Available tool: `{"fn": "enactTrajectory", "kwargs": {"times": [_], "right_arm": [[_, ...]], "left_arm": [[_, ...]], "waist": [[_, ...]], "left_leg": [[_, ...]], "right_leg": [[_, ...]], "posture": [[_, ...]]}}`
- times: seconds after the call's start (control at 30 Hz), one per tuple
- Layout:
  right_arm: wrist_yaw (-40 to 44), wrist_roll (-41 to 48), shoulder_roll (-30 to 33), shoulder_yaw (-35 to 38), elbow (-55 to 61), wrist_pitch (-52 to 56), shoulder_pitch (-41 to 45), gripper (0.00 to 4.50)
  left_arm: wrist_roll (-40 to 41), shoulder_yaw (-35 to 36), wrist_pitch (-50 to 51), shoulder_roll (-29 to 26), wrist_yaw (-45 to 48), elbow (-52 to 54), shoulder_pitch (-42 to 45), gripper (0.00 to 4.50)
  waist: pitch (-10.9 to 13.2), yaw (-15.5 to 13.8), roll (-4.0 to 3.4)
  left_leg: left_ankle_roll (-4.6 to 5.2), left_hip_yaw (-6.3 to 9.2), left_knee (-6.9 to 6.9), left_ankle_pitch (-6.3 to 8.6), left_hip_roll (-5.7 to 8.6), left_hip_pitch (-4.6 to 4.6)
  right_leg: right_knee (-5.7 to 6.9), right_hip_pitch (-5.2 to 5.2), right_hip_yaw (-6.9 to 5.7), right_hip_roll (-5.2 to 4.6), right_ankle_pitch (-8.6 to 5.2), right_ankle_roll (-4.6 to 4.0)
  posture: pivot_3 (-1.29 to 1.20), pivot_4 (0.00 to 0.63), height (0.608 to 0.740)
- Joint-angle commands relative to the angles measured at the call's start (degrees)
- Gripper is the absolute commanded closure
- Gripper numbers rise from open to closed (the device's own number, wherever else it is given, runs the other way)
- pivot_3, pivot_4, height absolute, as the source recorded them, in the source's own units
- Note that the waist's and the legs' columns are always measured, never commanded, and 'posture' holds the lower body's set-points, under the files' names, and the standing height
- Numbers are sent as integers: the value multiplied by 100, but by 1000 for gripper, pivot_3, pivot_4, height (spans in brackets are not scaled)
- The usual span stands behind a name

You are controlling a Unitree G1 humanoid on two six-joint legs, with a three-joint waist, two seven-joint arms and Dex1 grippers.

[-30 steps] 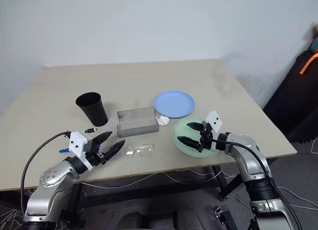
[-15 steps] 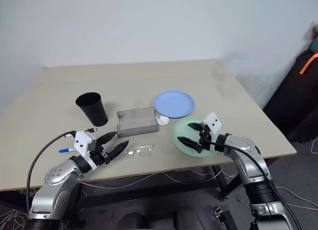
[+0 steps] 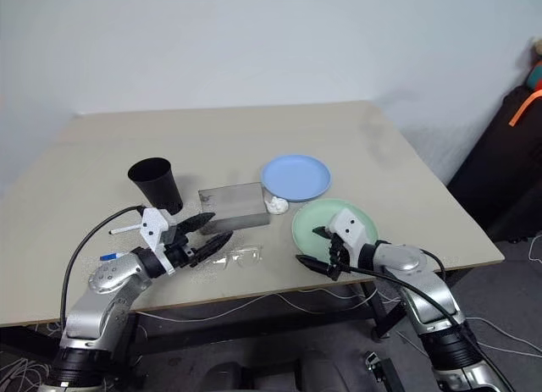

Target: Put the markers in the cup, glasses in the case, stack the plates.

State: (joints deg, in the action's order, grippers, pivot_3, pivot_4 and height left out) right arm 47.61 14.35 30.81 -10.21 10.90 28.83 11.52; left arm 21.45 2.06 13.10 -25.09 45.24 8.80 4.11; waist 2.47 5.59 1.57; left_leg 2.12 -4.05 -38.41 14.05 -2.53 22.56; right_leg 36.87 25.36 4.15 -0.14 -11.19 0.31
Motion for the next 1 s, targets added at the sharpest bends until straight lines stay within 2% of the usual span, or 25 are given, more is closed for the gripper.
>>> {"fn": "enactTrajectory", "kwargs": {"times": [0.03, 0.5, 0.63, 0.93, 1.0], "right_arm": [[-161, -28, -24, 43, 150, 88, 29, 420], [-657, -459, -297, -278, -42, 388, 93, 420], [-831, -652, -335, -365, -145, 449, 136, 1326], [-920, -779, -305, -413, -77, 575, 221, 4418], [-939, -821, -287, -416, -66, 592, 239, 4464]], "left_arm": [[129, -235, 114, 25, 166, 226, 201, 1128], [110, -505, 270, 130, 198, 403, 145, 1128], [99, -486, 271, 119, 177, 427, 90, 1077], [64, -488, 248, 121, 149, 403, 69, 1077], [53, -495, 239, 129, 144, 386, 84, 1077]], "waist": [[0, 0, 0], [0, 0, 0], [0, 0, 0], [-8, 0, 12], [-9, 9, 14]], "left_leg": [[0, 0, 0, 0, 0, 0], [1, 1, -2, 0, 1, 0], [1, 1, -2, 0, 1, 1], [1, 2, -6, 0, 0, -3], [0, 2, -10, 0, -1, -3]], "right_leg": [[0, 0, 0, 0, 0, 0], [0, -1, 1, -1, 0, 0], [0, -1, 1, 0, 0, 0], [0, -6, 0, -1, 0, 1], [0, -7, -1, -1, 0, 1]], "posture": [[0, 0, 740], [0, 0, 740], [0, 0, 740], [0, 0, 740], [0, 0, 740]]}}
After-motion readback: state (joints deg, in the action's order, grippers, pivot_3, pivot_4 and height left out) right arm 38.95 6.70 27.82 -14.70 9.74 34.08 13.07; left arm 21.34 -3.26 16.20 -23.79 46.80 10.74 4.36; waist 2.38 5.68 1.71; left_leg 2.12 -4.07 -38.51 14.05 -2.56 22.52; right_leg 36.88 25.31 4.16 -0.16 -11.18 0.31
